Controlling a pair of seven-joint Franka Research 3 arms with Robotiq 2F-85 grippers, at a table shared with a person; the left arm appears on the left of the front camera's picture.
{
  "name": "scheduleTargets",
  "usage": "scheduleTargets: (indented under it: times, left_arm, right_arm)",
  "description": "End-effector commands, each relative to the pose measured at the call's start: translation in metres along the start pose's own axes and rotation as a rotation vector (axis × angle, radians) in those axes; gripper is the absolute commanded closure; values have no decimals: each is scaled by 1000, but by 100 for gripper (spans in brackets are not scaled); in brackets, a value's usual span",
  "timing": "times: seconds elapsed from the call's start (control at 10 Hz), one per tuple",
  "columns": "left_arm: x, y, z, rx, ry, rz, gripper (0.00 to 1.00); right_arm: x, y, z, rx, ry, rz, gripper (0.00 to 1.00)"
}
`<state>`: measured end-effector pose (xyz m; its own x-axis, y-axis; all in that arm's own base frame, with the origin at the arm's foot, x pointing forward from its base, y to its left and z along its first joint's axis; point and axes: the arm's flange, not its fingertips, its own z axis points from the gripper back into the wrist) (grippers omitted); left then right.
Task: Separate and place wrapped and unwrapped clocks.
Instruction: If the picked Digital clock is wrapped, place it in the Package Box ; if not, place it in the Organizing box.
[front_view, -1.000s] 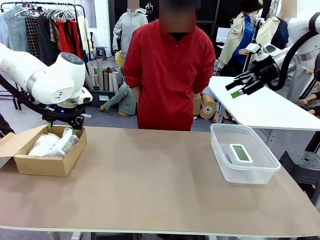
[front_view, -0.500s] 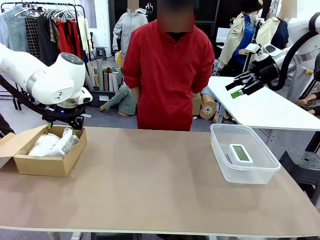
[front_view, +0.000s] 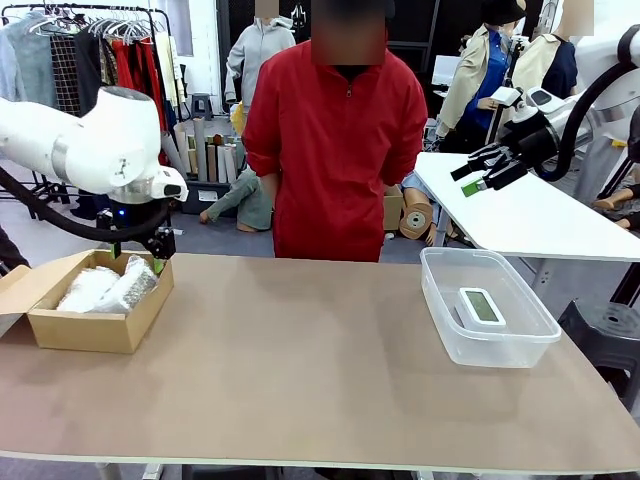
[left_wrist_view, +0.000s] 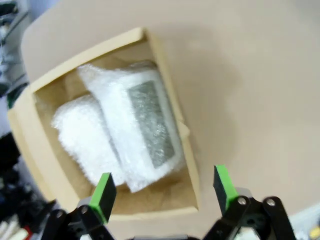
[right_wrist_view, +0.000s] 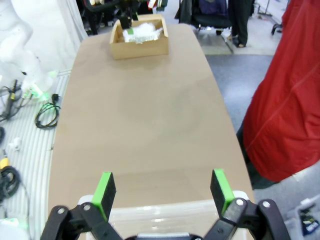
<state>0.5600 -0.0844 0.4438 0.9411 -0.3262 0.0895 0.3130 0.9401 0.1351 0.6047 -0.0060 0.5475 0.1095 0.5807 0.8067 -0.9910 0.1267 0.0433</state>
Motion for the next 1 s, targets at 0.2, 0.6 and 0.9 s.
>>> scheduleTargets:
  times: [0.2,0.6,0.9]
  left_arm:
    - [9,43,46,-442,-43,-235,0]
    - [23,72,74,-812,-358,-498,0]
    - [17,84,86,-808,-773,-687,0]
  right_arm:
    - [3,0,0,-3,0,2,0]
    - [3,0,0,-3,0,2,0]
    - [3,0,0,-3,0,2,0]
